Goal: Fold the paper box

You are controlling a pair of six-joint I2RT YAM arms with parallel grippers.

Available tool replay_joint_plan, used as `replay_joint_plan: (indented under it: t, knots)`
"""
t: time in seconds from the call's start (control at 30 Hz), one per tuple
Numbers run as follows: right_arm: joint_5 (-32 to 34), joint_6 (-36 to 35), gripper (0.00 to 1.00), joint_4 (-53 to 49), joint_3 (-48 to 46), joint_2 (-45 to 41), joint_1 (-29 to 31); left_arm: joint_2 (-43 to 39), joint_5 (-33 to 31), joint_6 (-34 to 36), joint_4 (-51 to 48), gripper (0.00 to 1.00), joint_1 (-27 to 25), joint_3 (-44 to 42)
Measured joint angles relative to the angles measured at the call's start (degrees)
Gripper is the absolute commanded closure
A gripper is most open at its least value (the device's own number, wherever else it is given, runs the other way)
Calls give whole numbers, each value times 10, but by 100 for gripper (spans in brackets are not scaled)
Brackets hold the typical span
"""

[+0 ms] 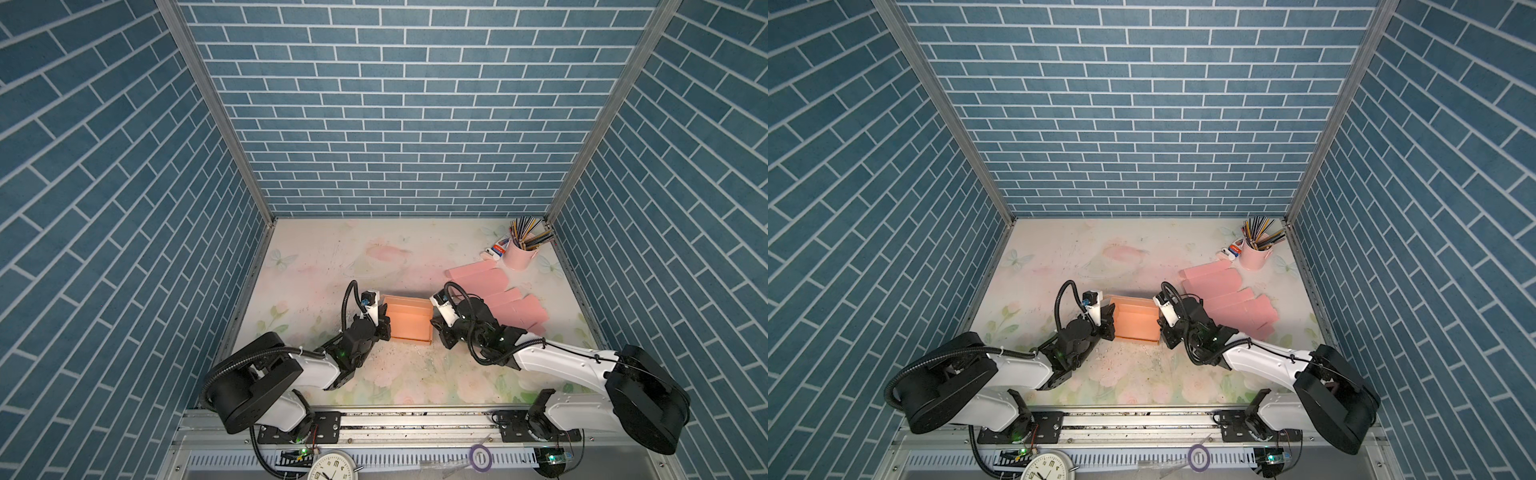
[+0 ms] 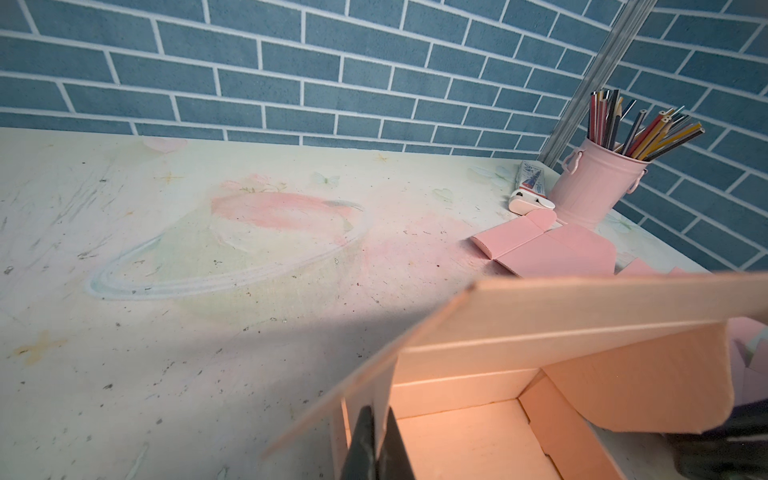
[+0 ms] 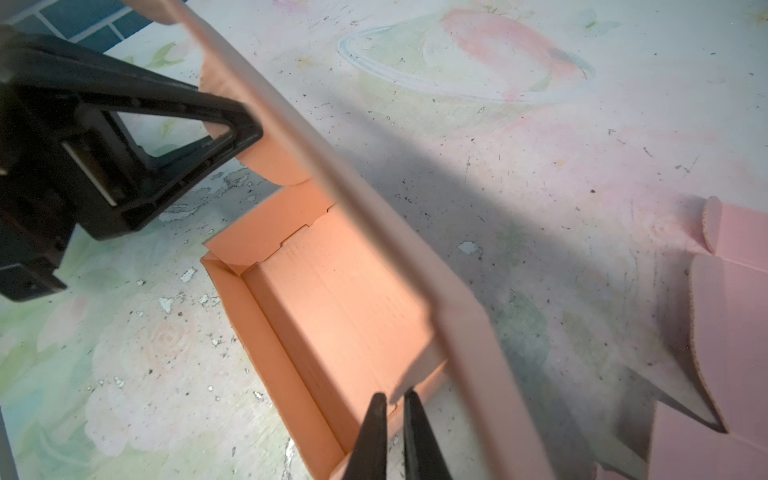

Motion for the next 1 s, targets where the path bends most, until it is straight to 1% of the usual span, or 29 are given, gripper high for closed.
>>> replay_joint_plan:
  t: [0.27, 0.6, 0.77, 0.87, 1.0]
  knots:
    - [2, 0, 88, 29, -30, -19, 2, -2, -34, -4, -22, 97, -27, 7]
    - [1, 0, 88, 52, -50, -26, 2, 33, -68, -4, 5, 98, -42, 8]
    - [1, 0, 88, 60, -74, -49, 12, 40, -82, -5, 15, 97, -54, 2]
    - [3, 2, 84, 62, -87, -66, 17, 42, -90, -5, 26, 98, -59, -7]
    - [8, 16, 76, 61, -103, -89, 24, 49, -99, -5, 36, 97, -66, -14]
